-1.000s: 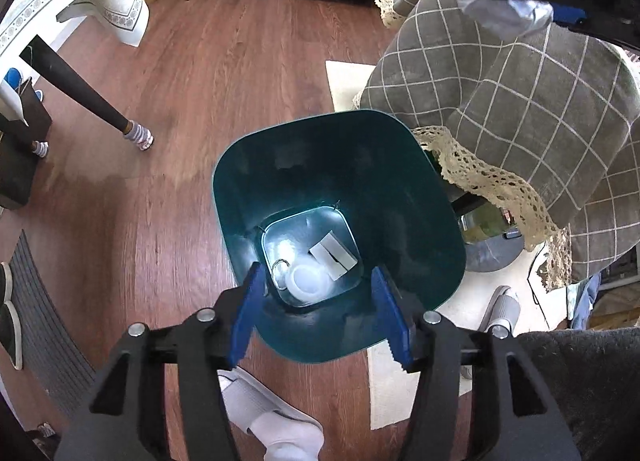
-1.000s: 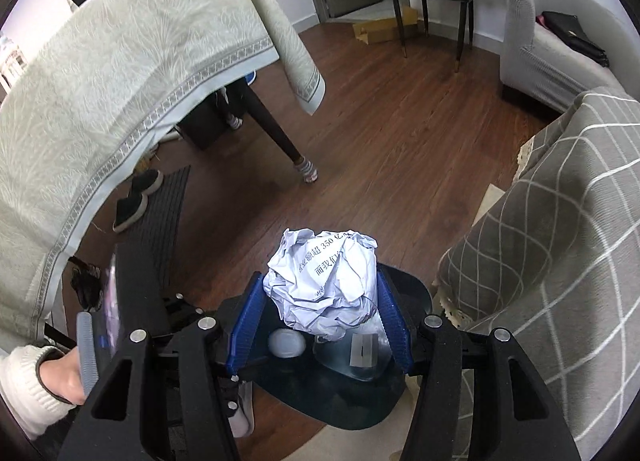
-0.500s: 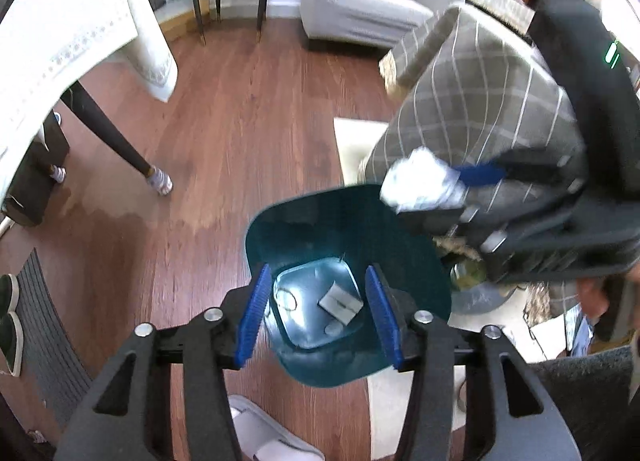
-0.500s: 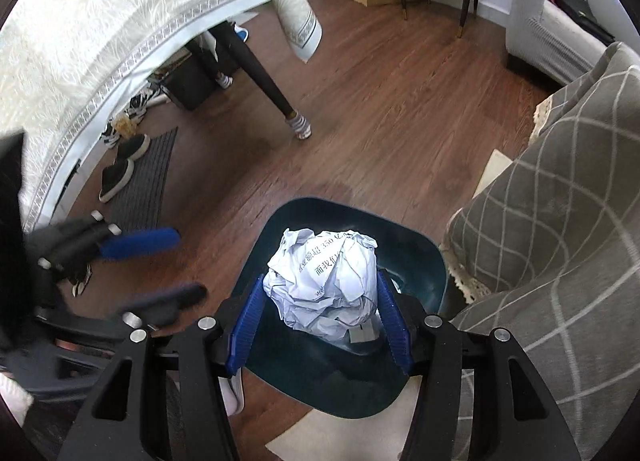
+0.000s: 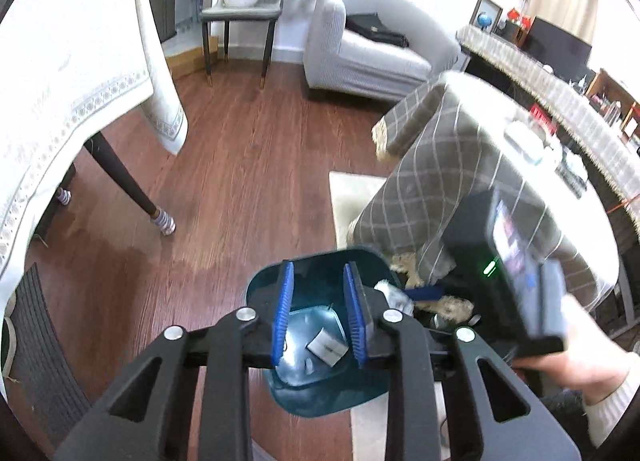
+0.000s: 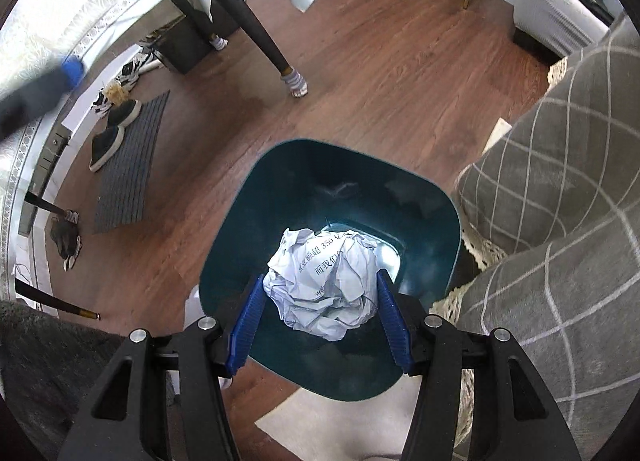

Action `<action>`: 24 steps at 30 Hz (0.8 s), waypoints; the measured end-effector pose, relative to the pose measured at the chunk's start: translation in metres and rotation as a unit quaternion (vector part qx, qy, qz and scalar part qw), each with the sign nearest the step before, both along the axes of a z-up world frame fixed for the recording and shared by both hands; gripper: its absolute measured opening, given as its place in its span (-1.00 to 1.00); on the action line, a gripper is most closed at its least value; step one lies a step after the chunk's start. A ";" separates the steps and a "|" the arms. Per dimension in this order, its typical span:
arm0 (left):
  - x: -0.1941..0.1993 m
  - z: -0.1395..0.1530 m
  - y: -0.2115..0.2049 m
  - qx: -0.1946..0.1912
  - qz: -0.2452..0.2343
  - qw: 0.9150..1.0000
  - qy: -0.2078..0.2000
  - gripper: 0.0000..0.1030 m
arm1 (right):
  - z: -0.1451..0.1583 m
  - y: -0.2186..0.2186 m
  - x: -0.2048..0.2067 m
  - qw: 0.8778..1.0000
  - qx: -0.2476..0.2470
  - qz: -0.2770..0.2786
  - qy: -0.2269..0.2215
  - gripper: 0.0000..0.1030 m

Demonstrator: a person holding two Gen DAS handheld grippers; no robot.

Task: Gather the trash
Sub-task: 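Lower the crumpled paper into the bin and open the right gripper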

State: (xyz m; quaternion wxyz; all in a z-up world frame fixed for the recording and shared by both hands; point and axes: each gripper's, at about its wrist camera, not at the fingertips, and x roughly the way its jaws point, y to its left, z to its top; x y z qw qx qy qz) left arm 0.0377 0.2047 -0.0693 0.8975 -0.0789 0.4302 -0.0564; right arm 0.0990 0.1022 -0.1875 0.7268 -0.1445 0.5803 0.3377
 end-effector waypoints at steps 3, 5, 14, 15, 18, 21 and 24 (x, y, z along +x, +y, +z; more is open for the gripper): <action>0.001 0.015 -0.004 -0.004 0.002 1.000 -0.017 -0.51 | -0.007 -0.003 -0.003 1.000 -0.010 0.006 0.002 0.10; 0.001 0.023 -0.006 -0.007 0.003 1.000 -0.027 -0.53 | -0.013 -0.004 -0.005 1.000 -0.014 0.011 0.005 0.10; 0.004 0.047 -0.008 -0.010 0.014 0.998 -0.055 -0.58 | -0.019 -0.004 -0.019 0.999 -0.024 0.034 -0.005 0.21; 0.004 0.050 -0.008 -0.010 0.016 0.998 -0.059 -0.58 | -0.018 -0.006 -0.019 0.999 -0.023 0.035 -0.006 0.22; 0.005 0.059 -0.008 -0.010 0.022 0.997 -0.070 -0.58 | -0.015 -0.009 -0.019 0.999 -0.019 0.034 -0.006 0.24; 0.005 0.068 -0.007 -0.010 0.026 0.996 -0.079 -0.58 | -0.005 -0.012 -0.021 0.999 -0.005 0.036 -0.013 0.24; 0.006 0.076 -0.008 -0.012 0.026 0.996 -0.085 -0.58 | 0.008 -0.011 -0.025 0.999 0.011 0.044 -0.023 0.24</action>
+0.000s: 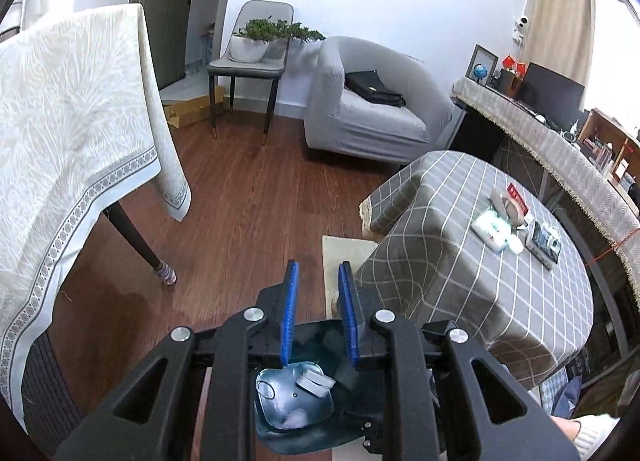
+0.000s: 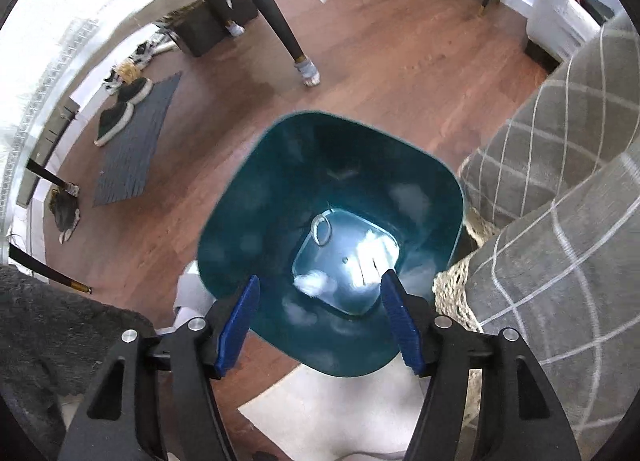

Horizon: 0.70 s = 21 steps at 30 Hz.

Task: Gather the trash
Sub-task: 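Lower the crumpled paper into the bin and open the right gripper, then move both tools back toward the table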

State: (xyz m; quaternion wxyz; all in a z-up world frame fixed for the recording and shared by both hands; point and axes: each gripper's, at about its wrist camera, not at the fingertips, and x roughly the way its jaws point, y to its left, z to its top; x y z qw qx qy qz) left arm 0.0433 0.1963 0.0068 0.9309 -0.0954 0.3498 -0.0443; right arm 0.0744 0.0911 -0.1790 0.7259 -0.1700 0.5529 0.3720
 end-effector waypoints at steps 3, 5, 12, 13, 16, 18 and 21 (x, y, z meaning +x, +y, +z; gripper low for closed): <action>-0.001 0.009 -0.003 0.006 -0.002 1.000 -0.009 -0.57 | 0.020 0.002 -0.005 1.000 0.020 0.009 -0.017 0.16; -0.001 0.015 -0.006 0.011 -0.003 1.000 -0.018 -0.57 | 0.036 0.002 -0.008 0.999 0.038 0.012 -0.031 0.10; 0.001 0.025 -0.018 0.014 -0.009 0.999 -0.031 -0.57 | 0.084 -0.021 -0.005 0.994 0.079 -0.005 -0.079 -0.05; 0.002 0.025 -0.021 0.015 -0.012 0.999 -0.032 -0.57 | 0.090 -0.028 -0.003 0.993 0.084 -0.011 -0.085 -0.06; 0.005 0.028 -0.030 0.020 -0.024 0.999 -0.034 -0.52 | 0.103 -0.048 0.003 0.990 0.094 -0.031 -0.100 -0.13; 0.008 0.029 -0.039 0.019 -0.030 0.999 -0.037 -0.46 | 0.113 -0.065 0.007 0.987 0.102 -0.047 -0.113 -0.20; 0.013 0.030 -0.055 0.022 -0.044 0.998 -0.040 -0.34 | 0.122 -0.085 0.010 0.984 0.106 -0.064 -0.126 -0.28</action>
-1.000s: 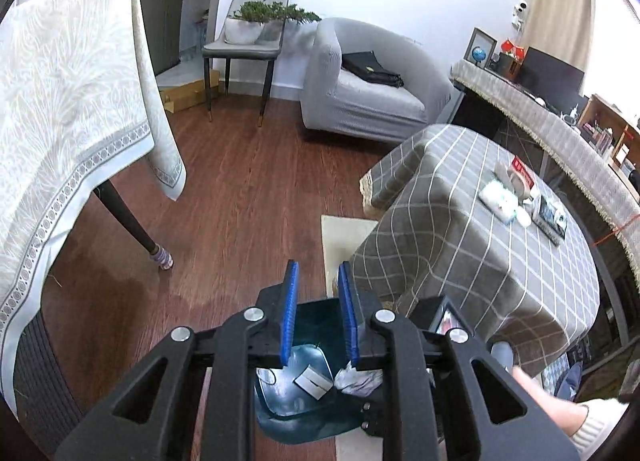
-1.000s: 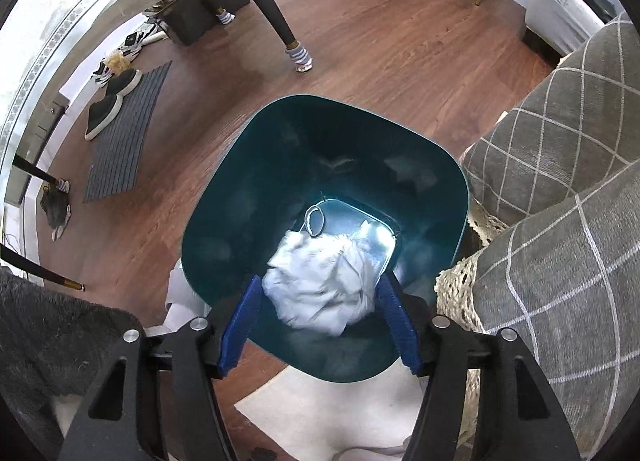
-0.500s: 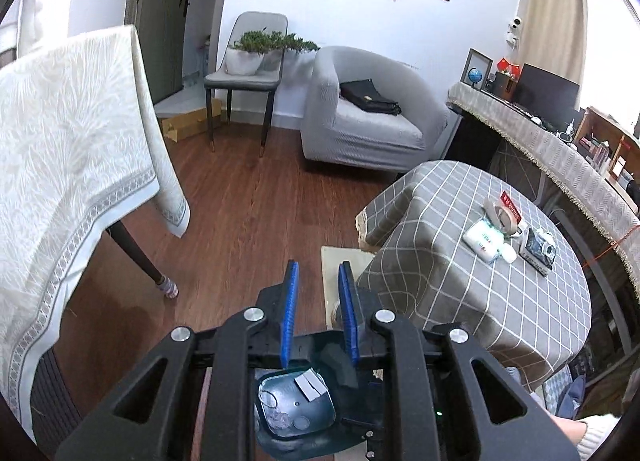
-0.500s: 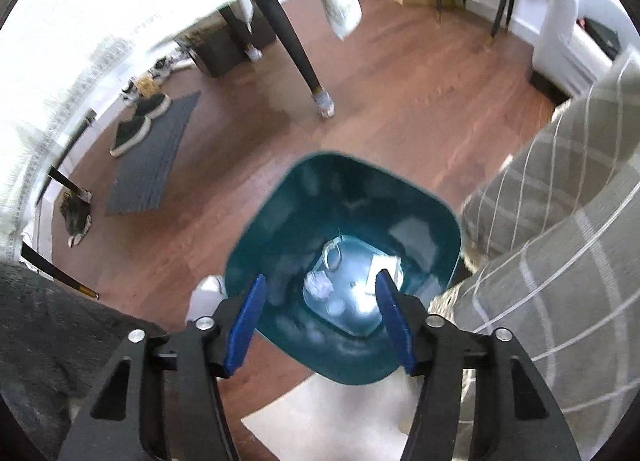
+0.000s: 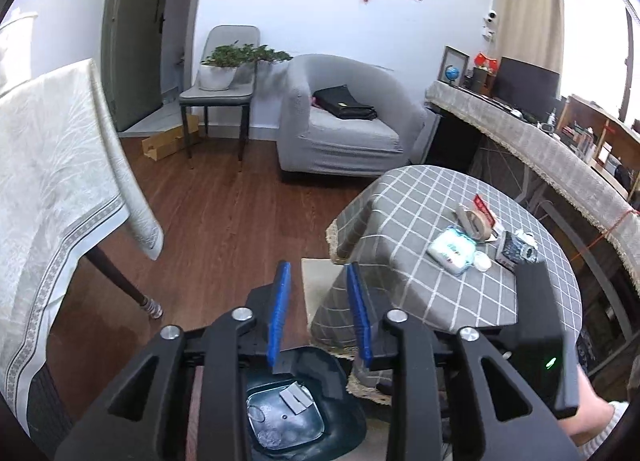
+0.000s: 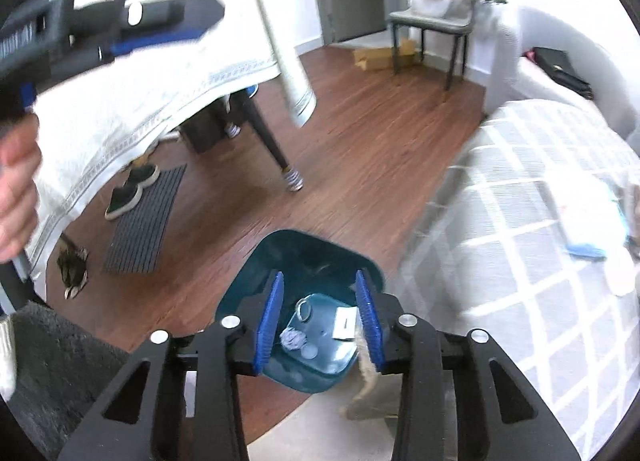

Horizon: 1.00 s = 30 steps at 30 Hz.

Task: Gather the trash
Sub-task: 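Move both tools back toward the table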

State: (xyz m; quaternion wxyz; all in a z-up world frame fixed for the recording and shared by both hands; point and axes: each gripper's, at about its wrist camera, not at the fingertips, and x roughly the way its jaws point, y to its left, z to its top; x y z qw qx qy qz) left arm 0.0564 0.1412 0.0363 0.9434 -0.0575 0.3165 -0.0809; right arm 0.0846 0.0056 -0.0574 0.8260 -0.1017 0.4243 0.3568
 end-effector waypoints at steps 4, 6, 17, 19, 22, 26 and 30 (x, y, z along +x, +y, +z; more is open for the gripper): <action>0.009 -0.001 -0.024 0.000 -0.021 1.000 0.000 -0.15 | 0.016 -0.038 0.006 0.999 0.029 -0.022 -0.005 -0.43; 0.015 -0.004 -0.036 0.002 -0.032 0.999 0.003 -0.03 | 0.021 -0.051 0.005 0.999 0.026 -0.036 -0.017 -0.44; 0.048 -0.027 -0.095 0.024 -0.081 0.996 0.022 0.23 | 0.042 -0.140 0.023 0.992 0.026 -0.111 -0.055 -0.37; 0.054 -0.034 -0.108 0.027 -0.094 0.995 0.027 0.32 | 0.043 -0.158 0.025 0.989 0.029 -0.133 -0.063 -0.16; 0.062 -0.046 -0.127 0.038 -0.110 0.993 0.034 0.45 | 0.043 -0.183 0.027 0.984 0.036 -0.160 -0.075 0.04; 0.072 -0.058 -0.145 0.051 -0.126 0.990 0.044 0.51 | 0.041 -0.209 0.026 0.981 0.030 -0.176 -0.076 0.13; 0.082 -0.065 -0.156 0.054 -0.135 0.988 0.049 0.55 | 0.040 -0.233 0.029 0.977 0.038 -0.193 -0.077 0.22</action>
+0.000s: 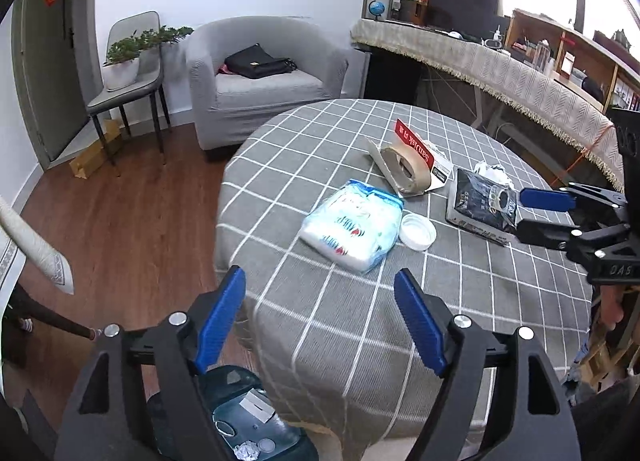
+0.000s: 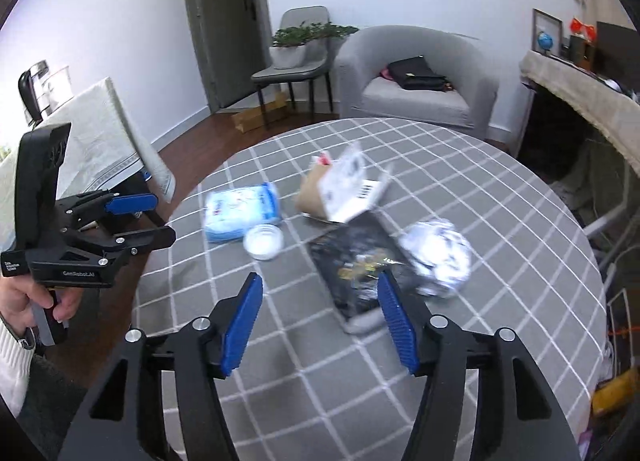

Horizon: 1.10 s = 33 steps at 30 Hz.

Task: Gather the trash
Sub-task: 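Move both tools back toward the table, then grasp the blue-white wet-wipes pack with the left gripper while the right gripper grasps the foil ball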

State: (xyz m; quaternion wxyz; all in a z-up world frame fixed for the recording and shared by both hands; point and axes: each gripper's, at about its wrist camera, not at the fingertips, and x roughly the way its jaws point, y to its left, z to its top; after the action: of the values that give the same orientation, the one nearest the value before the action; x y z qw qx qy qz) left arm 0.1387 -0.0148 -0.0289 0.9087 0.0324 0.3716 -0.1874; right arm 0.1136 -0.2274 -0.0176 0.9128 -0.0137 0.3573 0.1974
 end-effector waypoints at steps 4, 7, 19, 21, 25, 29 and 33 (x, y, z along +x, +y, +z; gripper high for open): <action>0.010 -0.006 -0.009 0.000 0.000 1.000 0.009 0.55 | -0.001 -0.019 -0.002 1.000 0.005 -0.009 -0.004 0.30; 0.015 -0.010 -0.018 0.009 -0.006 1.000 0.010 0.55 | -0.003 -0.029 0.002 1.000 0.012 -0.016 0.000 0.32; 0.042 -0.024 -0.033 0.040 -0.017 0.999 0.018 0.62 | -0.009 -0.056 0.012 0.999 0.028 -0.024 0.011 0.32; 0.047 -0.024 -0.034 0.041 -0.026 0.999 0.020 0.65 | -0.011 -0.059 0.015 0.999 0.030 -0.023 0.016 0.32; 0.057 -0.024 -0.035 0.041 -0.040 0.998 0.021 0.67 | -0.015 -0.062 0.022 0.999 0.028 -0.016 0.026 0.39; 0.061 -0.027 -0.043 0.050 -0.052 0.997 0.020 0.68 | -0.018 -0.062 0.029 0.999 0.024 -0.012 0.032 0.40; 0.066 -0.027 -0.049 0.048 -0.066 0.996 0.018 0.68 | -0.018 -0.062 0.040 0.999 0.024 -0.016 0.034 0.40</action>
State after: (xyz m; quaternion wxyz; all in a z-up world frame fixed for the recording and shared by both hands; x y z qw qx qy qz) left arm 0.2044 -0.0636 -0.0562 0.8848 0.0973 0.3937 -0.2293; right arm 0.1540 -0.2889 -0.0358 0.9033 0.0201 0.3831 0.1918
